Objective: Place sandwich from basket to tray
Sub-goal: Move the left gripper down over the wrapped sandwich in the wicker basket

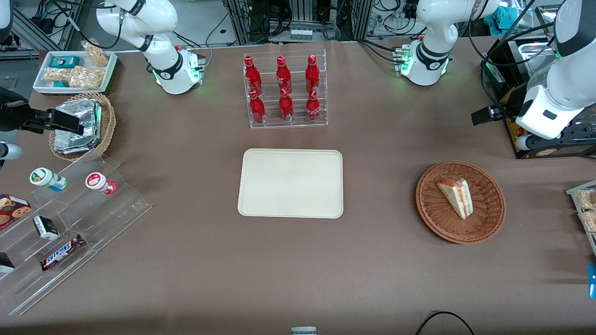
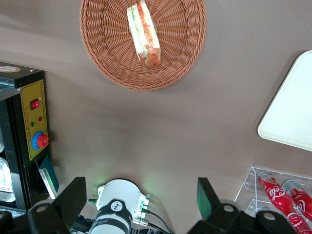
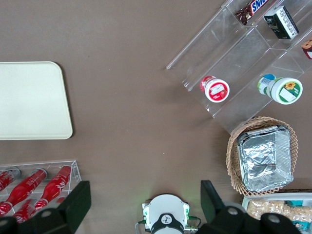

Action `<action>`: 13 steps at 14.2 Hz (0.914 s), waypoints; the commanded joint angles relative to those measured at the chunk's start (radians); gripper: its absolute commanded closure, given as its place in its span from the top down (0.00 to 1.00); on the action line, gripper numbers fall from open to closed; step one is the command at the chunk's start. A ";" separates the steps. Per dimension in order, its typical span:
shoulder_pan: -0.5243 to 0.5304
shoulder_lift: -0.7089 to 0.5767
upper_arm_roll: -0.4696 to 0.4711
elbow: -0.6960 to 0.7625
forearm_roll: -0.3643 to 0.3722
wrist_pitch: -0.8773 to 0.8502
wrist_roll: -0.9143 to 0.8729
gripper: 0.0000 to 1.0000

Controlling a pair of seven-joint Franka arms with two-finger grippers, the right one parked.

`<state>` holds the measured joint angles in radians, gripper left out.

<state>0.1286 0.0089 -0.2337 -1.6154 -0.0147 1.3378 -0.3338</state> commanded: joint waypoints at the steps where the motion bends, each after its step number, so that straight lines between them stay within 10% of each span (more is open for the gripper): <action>1: 0.000 0.011 -0.003 0.025 0.019 -0.003 0.006 1.00; 13: 0.008 0.022 0.002 0.028 0.025 -0.017 -0.019 1.00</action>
<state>0.1306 0.0222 -0.2311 -1.5960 -0.0015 1.3354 -0.3361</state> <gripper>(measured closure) 0.000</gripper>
